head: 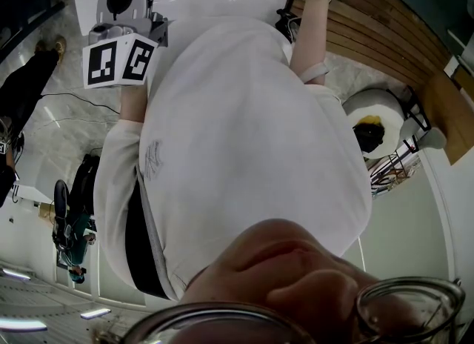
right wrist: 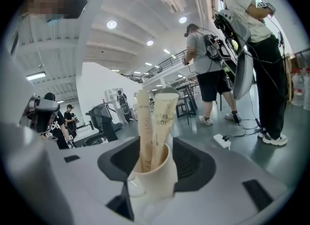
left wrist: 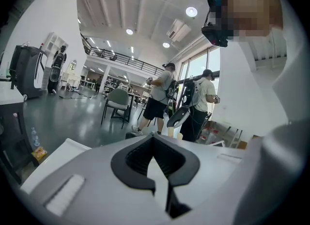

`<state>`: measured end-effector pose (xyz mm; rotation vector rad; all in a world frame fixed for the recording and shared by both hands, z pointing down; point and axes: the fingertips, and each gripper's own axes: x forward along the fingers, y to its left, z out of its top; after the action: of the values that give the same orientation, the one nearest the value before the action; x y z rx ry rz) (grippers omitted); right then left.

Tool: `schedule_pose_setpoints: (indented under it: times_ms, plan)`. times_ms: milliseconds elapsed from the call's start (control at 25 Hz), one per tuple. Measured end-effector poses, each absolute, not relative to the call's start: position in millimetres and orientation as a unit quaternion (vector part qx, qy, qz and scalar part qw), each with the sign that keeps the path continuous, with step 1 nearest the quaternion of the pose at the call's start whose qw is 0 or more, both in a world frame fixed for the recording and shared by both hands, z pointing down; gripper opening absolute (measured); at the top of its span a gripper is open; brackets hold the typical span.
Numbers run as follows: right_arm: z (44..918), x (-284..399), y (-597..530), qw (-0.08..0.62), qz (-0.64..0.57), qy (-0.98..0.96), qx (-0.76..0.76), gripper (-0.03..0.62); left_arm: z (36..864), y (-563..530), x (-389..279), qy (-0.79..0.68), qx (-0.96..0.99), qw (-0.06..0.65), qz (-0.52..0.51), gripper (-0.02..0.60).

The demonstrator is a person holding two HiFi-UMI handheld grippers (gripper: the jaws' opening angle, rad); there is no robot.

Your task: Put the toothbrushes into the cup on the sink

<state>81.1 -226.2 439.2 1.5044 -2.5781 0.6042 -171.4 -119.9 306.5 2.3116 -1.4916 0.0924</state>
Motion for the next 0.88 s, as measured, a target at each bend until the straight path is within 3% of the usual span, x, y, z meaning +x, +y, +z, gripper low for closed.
schedule_pose_setpoints:
  times_ms: [440,720,880]
  plan:
    - [407.3,94.4,-207.2,0.047,0.187,-0.841,0.506,0.176,294.7,-112.6,-154.1,-0.513,0.838,0.184,0.023,0.002]
    - [384.9,115.1,-175.7,0.035,0.190,-0.829,0.525,0.063,284.6,-103.3,-128.2,-0.488,0.854,0.179,0.019,0.002]
    - [364.9,132.6,-155.7,0.018,0.195,-0.827,0.526,0.046,278.1,-95.0,-109.1,-0.475,0.862,0.175,0.017,0.002]
